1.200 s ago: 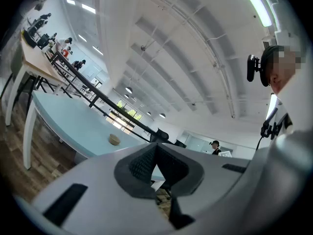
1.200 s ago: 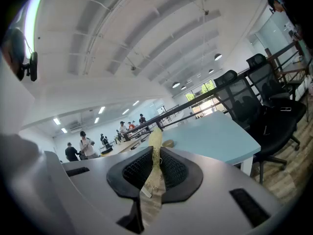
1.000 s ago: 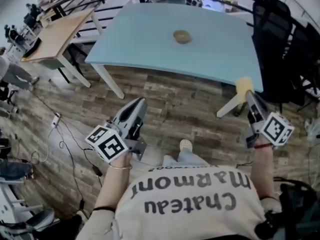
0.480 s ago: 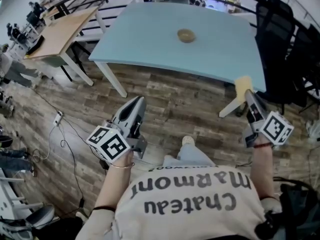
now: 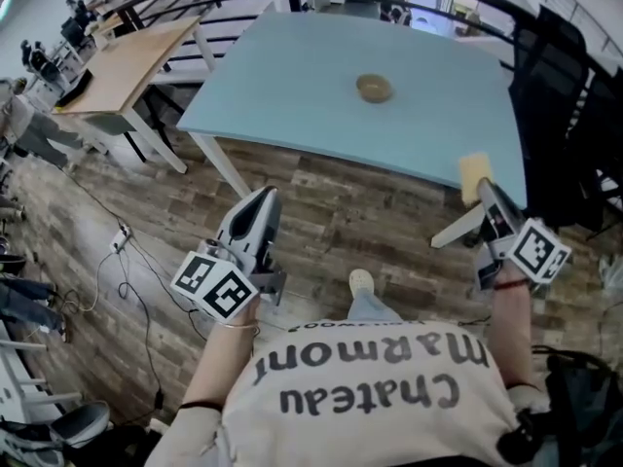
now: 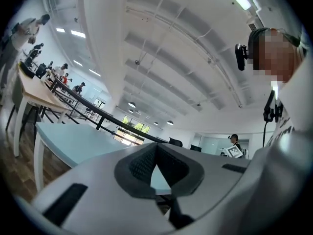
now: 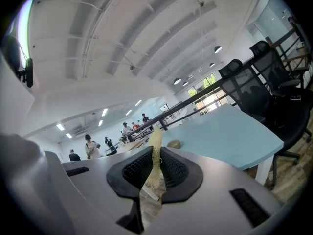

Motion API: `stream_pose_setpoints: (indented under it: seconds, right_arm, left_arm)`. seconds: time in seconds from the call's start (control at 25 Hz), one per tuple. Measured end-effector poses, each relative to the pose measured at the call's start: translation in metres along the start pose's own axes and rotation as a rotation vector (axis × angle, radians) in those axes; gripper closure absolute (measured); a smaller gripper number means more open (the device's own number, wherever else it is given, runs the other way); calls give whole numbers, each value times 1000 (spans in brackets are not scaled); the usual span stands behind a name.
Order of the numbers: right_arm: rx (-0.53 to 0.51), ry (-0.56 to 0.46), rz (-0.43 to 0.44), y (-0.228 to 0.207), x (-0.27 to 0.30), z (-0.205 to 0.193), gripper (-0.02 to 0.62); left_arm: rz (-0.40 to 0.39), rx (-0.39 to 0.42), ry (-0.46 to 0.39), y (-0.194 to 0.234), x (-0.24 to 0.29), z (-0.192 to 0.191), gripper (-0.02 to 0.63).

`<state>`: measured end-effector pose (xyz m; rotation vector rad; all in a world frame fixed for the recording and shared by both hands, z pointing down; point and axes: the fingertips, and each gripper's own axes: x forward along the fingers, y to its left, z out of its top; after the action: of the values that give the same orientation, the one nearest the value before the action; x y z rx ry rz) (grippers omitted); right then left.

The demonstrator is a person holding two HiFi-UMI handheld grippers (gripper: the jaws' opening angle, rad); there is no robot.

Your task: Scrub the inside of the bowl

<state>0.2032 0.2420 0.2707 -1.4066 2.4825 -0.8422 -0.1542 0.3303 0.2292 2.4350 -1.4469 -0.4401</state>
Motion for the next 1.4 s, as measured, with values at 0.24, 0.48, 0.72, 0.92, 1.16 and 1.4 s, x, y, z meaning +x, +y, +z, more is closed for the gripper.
stream_pose_setpoints:
  seconds: [0.24,0.48,0.72,0.92,1.16,1.4]
  right_arm:
    - [-19,4,56,-12,59,36,534]
    - [-32,10,70,-25,109,60,532]
    - [-41,35,84,-46,150,79,534]
    - [-55,41,96,-61,178,95,534]
    - [-74,52,112,-74,203,102,534]
    - [-61,87,118,-86,211,95,532]
  left_arm:
    - [29,-18,-10,24,47,12,604]
    - [52,-8,29,46,89,11,603]
    - [67,-9,35,59,130,8,603]
    - [58,-30,37,68,162,5,603]
    - [75,-54,32,82,187,-3,603]
    - [91,-86,51,83,200,-17,603]
